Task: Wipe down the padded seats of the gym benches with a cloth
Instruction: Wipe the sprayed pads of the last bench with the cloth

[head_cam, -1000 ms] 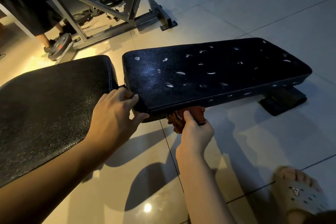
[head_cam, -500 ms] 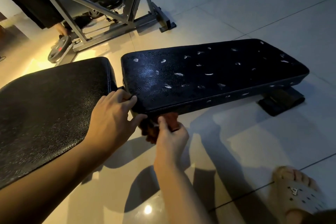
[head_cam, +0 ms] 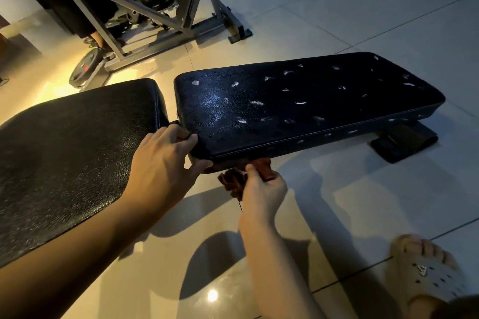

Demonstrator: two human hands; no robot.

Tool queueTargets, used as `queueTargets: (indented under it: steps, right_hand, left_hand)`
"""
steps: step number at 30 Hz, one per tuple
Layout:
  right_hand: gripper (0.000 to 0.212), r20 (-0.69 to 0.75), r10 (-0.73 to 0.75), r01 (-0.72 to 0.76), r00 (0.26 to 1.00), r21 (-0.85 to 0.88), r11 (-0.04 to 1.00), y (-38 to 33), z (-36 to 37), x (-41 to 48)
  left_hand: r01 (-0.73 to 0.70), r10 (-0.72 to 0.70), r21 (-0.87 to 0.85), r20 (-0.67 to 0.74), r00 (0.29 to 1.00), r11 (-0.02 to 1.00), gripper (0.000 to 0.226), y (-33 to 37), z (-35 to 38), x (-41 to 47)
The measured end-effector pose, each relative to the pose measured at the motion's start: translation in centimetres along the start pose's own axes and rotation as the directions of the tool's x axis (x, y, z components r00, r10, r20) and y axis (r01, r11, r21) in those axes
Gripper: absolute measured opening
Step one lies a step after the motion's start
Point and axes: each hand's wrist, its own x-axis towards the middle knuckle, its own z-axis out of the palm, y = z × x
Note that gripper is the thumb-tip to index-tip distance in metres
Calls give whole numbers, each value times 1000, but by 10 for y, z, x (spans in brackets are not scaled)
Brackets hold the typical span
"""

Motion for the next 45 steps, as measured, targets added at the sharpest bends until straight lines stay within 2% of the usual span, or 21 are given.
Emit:
queueTargets:
  steps: [5,9,13,17,19,24,28,31,35,40,42,45]
  right_hand:
    - [16,37,-151,152,988,-10,988,-8,1,-8]
    - [13,52,-170,171,984,-14,985,-8,0,-5]
    - [17,97,-222,227,970,-44,973,-6,2,-10]
    - [17,39,-80,84,996,-107,991,10,-14,4]
    - [22,-20,-69,66,997,-125,990,11,-25,11]
    - [35,-118,-334,319,935,-131,939,-27,-19,7]
    - [38,-55,-414,395,909,-208,895,-25,-9,-15]
    - [32,12,-478,468,878,-225,855,-10,-2,-34]
    - [19,87,-356,365,931,-155,918,-9,-11,-30]
    - [16,-152,-330,310,932,-143,940,-45,-40,16]
    - [16,-135,-347,327,928,-154,932,-49,-36,20]
    - [16,-26,-388,378,921,-176,909,-34,-19,-3]
  left_hand:
    - [-9,8,13,12,1000,1000,57,-1,1,0]
    - [-5,5,19,-1,1000,1000,49,0,2,0]
    - [4,-5,18,18,1000,1000,52,2,-1,0]
    - [2,-2,24,21,1000,1000,53,3,-2,0]
    - [7,-7,25,16,1000,1000,54,4,-3,-2]
    - [14,-15,13,27,1000,1000,53,4,-3,0]
    - [16,-17,20,22,1000,1000,52,4,-2,-1]
    - [6,-7,20,19,1000,1000,52,3,-2,0]
    - [-14,13,23,23,1000,1000,54,0,-2,1]
    - [-15,15,10,22,1000,1000,52,1,-3,1]
    - [-17,17,0,9,1000,1000,51,1,-2,1]
    - [-15,15,-5,1,1000,1000,50,0,-2,1]
